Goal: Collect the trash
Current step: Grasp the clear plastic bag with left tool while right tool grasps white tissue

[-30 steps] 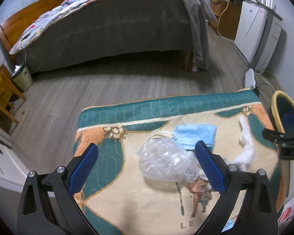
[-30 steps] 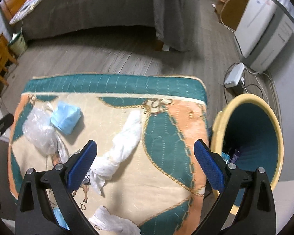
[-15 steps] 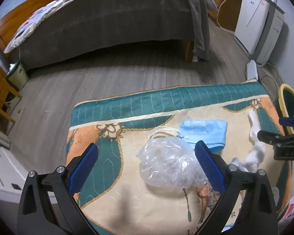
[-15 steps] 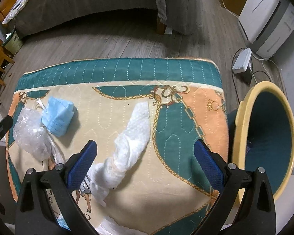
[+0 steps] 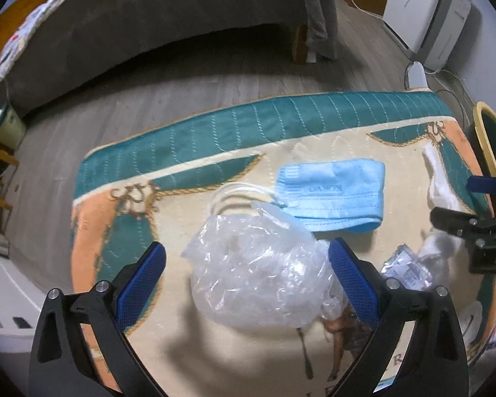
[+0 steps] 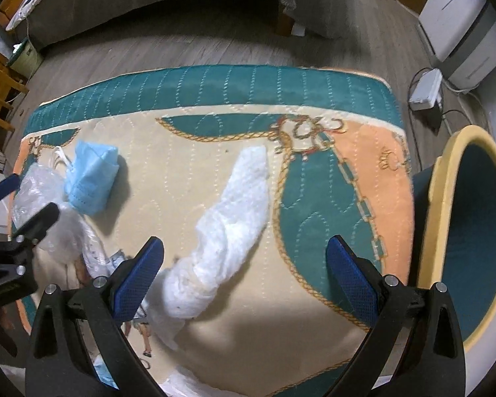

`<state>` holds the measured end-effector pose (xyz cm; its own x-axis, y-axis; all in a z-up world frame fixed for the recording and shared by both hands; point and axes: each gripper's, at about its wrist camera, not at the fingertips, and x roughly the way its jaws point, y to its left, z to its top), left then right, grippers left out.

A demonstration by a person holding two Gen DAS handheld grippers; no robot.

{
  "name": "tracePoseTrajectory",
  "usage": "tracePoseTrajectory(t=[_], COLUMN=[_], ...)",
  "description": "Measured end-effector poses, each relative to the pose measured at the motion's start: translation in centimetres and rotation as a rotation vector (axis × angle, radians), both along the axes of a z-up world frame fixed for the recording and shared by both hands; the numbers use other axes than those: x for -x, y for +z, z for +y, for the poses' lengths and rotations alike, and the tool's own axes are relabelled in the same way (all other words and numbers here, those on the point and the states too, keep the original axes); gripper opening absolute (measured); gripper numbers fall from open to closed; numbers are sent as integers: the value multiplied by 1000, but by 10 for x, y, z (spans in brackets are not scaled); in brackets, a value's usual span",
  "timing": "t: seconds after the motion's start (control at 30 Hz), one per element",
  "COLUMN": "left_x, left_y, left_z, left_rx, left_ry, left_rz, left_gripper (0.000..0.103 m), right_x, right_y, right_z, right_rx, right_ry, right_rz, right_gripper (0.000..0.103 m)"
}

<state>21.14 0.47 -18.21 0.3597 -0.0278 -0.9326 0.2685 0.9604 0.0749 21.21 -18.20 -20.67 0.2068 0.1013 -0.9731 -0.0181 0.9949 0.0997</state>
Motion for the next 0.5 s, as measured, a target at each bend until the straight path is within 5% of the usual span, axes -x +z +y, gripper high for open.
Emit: tracePoseTrajectory(t=[0.1,0.27,0.5], left_x=[-1,1,13], left_y=[-7,-12,-1], left_z=[0,-1,-11], left_rx=[26,51,104], left_ry=[4,1,-64], left_rz=[40,97,98], left_gripper=[98,94,55], right_x=[1,4,15], right_y=[2,2,7], right_z=[5,15,27], right_rx=[-3,-24,-41], right_ry=[19,51,103], right_rz=[-5,18,10], right_gripper=[93,70,26])
